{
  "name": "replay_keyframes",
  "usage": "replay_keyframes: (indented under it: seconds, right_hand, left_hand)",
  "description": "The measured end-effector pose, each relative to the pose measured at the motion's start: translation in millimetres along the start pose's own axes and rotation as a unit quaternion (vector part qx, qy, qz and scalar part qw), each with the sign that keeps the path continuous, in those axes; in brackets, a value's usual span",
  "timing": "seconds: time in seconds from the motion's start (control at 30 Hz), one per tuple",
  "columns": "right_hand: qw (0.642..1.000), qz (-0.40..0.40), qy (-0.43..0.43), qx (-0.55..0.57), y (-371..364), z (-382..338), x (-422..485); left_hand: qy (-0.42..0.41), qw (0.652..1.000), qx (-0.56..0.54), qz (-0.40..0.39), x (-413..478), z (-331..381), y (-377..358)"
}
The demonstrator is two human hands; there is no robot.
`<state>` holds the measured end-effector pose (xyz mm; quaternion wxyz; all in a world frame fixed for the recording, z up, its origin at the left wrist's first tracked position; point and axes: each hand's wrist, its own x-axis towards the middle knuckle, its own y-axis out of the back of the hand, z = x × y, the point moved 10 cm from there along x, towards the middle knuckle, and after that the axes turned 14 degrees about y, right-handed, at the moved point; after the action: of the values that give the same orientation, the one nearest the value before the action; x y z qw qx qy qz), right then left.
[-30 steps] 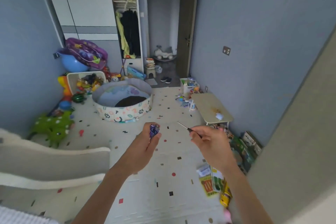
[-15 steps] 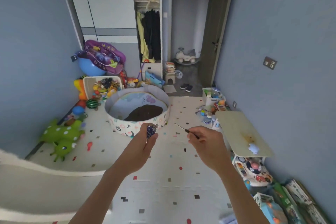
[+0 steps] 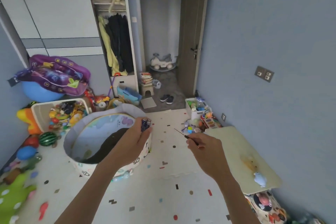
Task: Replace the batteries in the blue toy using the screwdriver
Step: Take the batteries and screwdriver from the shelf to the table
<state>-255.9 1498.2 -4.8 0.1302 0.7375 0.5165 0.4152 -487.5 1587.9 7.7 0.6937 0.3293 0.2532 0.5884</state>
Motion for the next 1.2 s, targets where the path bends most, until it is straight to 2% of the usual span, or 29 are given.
replay_keyframes:
  seconds: [0.13, 0.33, 0.5, 0.67, 0.9, 1.03, 1.2]
  right_hand:
    - [0.997, 0.062, -0.038, -0.015, 17, 74, 66]
    - [0.984, 0.172, -0.051, -0.006, 62, 206, 153]
    - [0.968, 0.215, -0.13, -0.022, 119, 322, 188]
    - [0.927, 0.292, -0.226, -0.069, 187, 410, 173]
    - [0.842, 0.374, -0.362, -0.139, 237, 499, 107]
    - [0.8, 0.406, -0.409, -0.164, 230, 542, 75]
    - [0.769, 0.421, -0.456, -0.152, 184, 624, 31]
  left_hand:
    - [-0.047, 0.998, -0.001, -0.047, 105, 49, -53]
    - [-0.13, 0.986, -0.012, -0.106, 253, 147, -169]
    - [-0.233, 0.955, -0.028, -0.182, 333, 258, -271]
    - [-0.326, 0.903, -0.016, -0.28, 365, 351, -383]
    - [-0.428, 0.813, 0.002, -0.395, 375, 439, -533]
    - [-0.467, 0.759, 0.026, -0.453, 369, 449, -614]
    - [-0.484, 0.713, 0.09, -0.499, 366, 402, -723]
